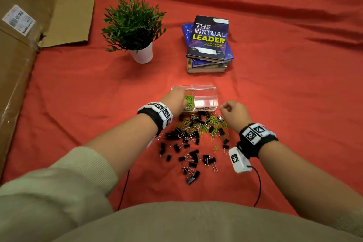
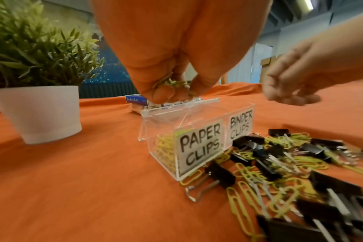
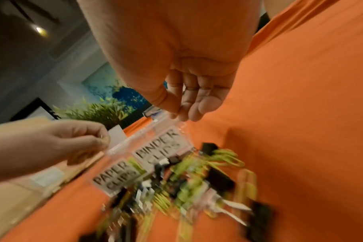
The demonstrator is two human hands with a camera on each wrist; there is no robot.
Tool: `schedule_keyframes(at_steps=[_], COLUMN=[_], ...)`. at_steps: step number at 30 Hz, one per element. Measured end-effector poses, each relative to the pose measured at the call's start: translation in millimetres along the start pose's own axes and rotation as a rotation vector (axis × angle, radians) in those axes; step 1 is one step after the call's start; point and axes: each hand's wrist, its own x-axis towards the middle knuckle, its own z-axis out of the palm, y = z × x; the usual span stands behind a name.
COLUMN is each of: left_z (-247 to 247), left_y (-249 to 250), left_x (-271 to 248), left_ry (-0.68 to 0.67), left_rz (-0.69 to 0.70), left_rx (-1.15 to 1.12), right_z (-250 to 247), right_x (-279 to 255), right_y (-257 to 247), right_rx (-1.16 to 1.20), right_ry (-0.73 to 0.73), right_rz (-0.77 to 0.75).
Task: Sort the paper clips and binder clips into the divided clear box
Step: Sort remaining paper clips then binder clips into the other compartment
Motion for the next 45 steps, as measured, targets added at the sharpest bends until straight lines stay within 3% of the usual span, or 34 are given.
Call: schedule_keyframes(at_steps=[6,12,17,22,30,33,37,39,45], left_z=[10,35,74,85,87,80,68,67,75], left_y=[1,16,25,22,18,11,-12,-20,-14], left_x=[16,-20,-40,-46,-61,-63,-56,-53,-49], left_ry=[-0.045,0.266,0.064,-0.028,-0.136,-0.019,0.2,0.182,0.074], left_rz=[0.036,0.172,0.163,0.034,0.145,0.031,-0.314,-0.389,-0.372], left_rx=[0.138,0.159,0.151,0.124,-0.07,-0.16,-0.226,-0.195,-0.137], right_z=[15,24,24,17,40,45,49,50,49], right_x=[-23,-31,-33,-21,-19,-18,-21,-23,-25], right_y=[47,48,46,47,34,30,33,35,36], right_rx=[-0.177,-0.21,-0.19,-0.149,-0.247,-0.229,-0.24,-0.265,-0.266], right_ry=[-0.124,-0.087,-0.178,-0.056,-0.042,-0.06,-0.072,-0.083,-0.108], right_rz=[0.114,0.018,0.031,0.12,0.072,0.057,0.025,-0.005,-0.008])
